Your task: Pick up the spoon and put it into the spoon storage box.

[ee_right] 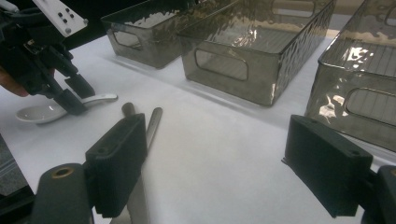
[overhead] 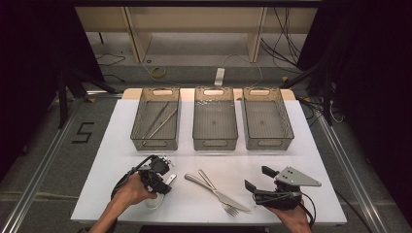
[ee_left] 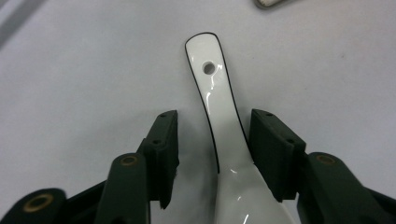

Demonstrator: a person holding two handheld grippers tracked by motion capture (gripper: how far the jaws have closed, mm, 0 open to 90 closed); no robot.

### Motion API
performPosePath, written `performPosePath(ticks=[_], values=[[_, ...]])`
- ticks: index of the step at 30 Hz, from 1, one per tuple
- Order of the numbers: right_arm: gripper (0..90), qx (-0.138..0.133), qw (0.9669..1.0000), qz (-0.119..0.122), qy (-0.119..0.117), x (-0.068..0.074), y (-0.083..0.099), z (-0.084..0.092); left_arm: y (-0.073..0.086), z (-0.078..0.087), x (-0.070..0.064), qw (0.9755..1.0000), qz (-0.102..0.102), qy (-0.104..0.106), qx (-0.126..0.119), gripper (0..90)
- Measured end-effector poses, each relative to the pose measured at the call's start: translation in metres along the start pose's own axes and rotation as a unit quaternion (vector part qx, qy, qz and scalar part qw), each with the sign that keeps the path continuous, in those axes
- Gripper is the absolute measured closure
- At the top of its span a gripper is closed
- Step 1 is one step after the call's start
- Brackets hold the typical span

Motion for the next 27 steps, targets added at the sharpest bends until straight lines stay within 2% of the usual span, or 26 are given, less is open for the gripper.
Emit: performPosePath(ticks=[6, 13, 21, 23, 27], values=[[21.9, 0.000, 1.0000, 0.000, 0.000, 0.0008, 0.0002, 0.0006, -0.0001, 0.0007, -0.0021, 1.0000, -0.006, 0.002, -0.003, 62.9], [21.9, 0.003, 1.0000, 0.004, 0.000, 0.0021, -0.0005, -0.0005, 0.0011, 0.0005, 0.0027, 0.9999, 0.001, 0.010, -0.012, 73.0], [22.0, 0.002, 1.0000, 0.003, 0.000, 0.0020, -0.0008, 0.0003, 0.0012, 0.0014, 0.0046, 0.9998, -0.003, 0.017, -0.013, 74.0], [22.0, 0.002, 1.0000, 0.004, 0.000, 0.0019, -0.0008, 0.0003, 0.0005, 0.0038, 0.0045, 0.9996, -0.003, 0.011, -0.024, 74.2], [22.0, 0.001, 1.0000, 0.003, 0.000, 0.0020, -0.0008, 0.0003, -0.0005, 0.0070, 0.0061, 0.9992, 0.001, 0.016, -0.038, 74.2]])
Point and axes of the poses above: each handheld gripper's, and its own axes: z roughly backward along the jaws, y roughly out of its underside, x roughly to its left, the point moved 2 cm from there along -z, roughly forward along the jaws, and after that the axes turned 5 degrees about -y, right-handed, at the moved point
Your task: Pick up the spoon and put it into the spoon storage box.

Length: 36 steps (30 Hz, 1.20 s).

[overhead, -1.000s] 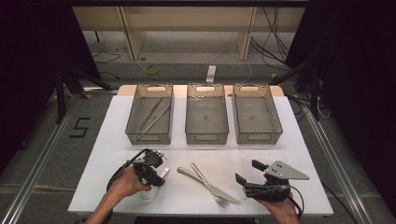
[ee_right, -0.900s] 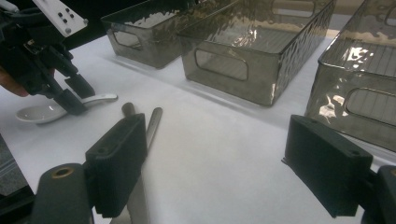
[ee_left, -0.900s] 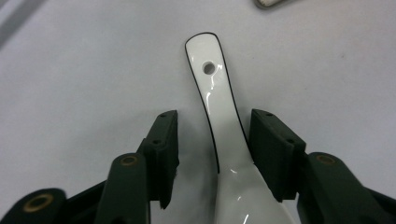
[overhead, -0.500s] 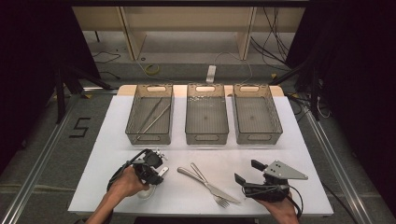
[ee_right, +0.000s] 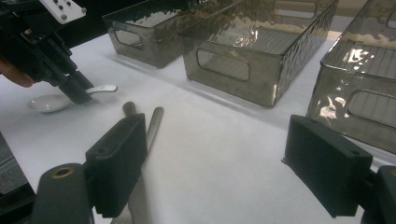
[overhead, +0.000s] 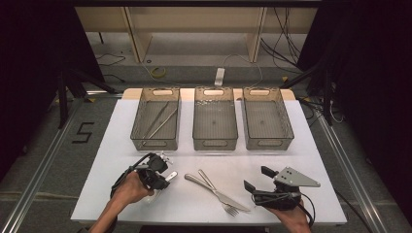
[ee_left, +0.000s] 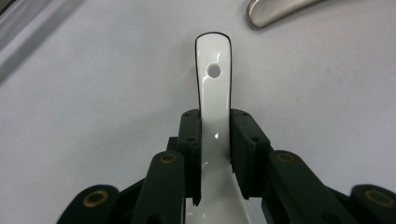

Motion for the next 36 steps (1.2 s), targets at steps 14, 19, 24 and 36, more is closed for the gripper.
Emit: performPosePath(ticks=[14, 19, 24, 36], values=[[22.0, -0.002, 1.0000, 0.001, 0.002, 0.000, 0.000, 0.000, -0.003, 0.012, 0.005, 0.9983, 0.012, 0.007, -0.056, 74.4], [22.0, 0.001, 1.0000, 0.000, 0.001, 0.000, 0.000, 0.000, -0.005, 0.017, 0.006, 0.9960, 0.021, 0.008, -0.086, 74.4], [22.0, 0.001, 1.0000, 0.000, 0.001, 0.000, 0.000, 0.000, -0.007, 0.022, 0.008, 0.9929, 0.023, 0.010, -0.116, 74.4], [22.0, 0.001, 1.0000, -0.002, 0.004, -0.001, 0.001, 0.000, -0.033, 0.040, 0.016, 0.9836, 0.046, 0.041, -0.170, 74.3]])
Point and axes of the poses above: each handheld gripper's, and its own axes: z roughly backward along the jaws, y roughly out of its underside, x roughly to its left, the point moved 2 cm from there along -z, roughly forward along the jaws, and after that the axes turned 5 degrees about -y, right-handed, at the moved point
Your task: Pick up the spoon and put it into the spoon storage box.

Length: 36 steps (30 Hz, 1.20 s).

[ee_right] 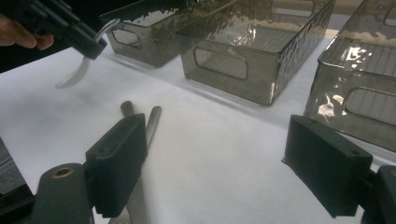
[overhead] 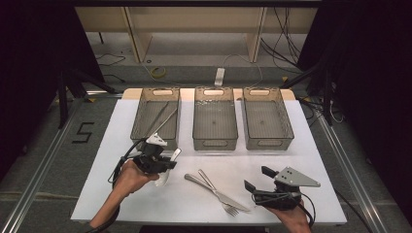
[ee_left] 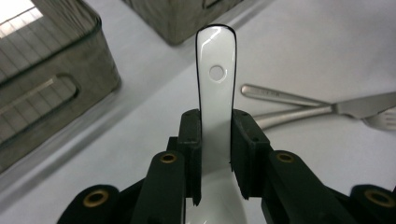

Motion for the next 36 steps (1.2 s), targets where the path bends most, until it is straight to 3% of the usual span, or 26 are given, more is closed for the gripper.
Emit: performPosePath(ticks=[14, 27, 36], values=[[22.0, -0.003, 1.0000, -0.003, 0.001, -0.002, 0.001, 0.000, -0.040, 0.007, 0.005, 0.9991, 0.008, 0.003, -0.042, 74.3], [22.0, -0.002, 1.0000, -0.005, 0.002, -0.003, 0.001, 0.000, -0.080, 0.001, 0.011, 0.9970, 0.018, 0.007, -0.075, 74.3], [22.0, -0.003, 1.0000, -0.006, 0.001, -0.003, 0.001, 0.001, -0.103, -0.007, 0.012, 0.9966, 0.017, 0.003, -0.080, 74.3]])
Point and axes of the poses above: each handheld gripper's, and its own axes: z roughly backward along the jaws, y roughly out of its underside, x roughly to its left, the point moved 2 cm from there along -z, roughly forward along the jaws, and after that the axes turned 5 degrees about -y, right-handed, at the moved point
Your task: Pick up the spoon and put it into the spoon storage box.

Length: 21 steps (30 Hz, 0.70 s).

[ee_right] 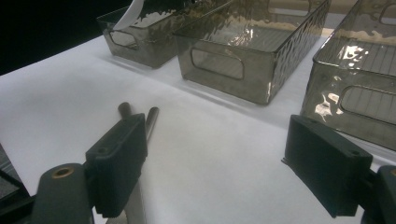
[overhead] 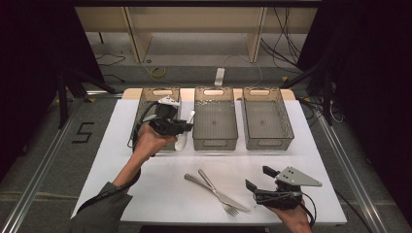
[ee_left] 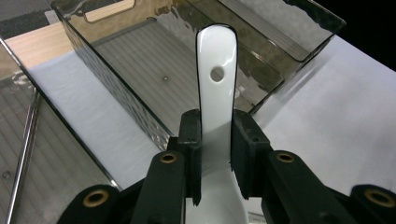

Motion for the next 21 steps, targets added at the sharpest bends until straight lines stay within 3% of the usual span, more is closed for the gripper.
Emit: performPosePath(ticks=[8, 21], values=[[22.0, 0.000, 1.0000, -0.001, -0.001, 0.000, 0.000, 0.000, -0.017, -0.014, -0.004, 1.0000, 0.003, 0.002, -0.005, 74.3], [22.0, 0.001, 1.0000, 0.000, -0.002, 0.000, 0.000, 0.000, -0.037, -0.026, 0.003, 0.9998, 0.017, -0.003, -0.014, 74.3]])
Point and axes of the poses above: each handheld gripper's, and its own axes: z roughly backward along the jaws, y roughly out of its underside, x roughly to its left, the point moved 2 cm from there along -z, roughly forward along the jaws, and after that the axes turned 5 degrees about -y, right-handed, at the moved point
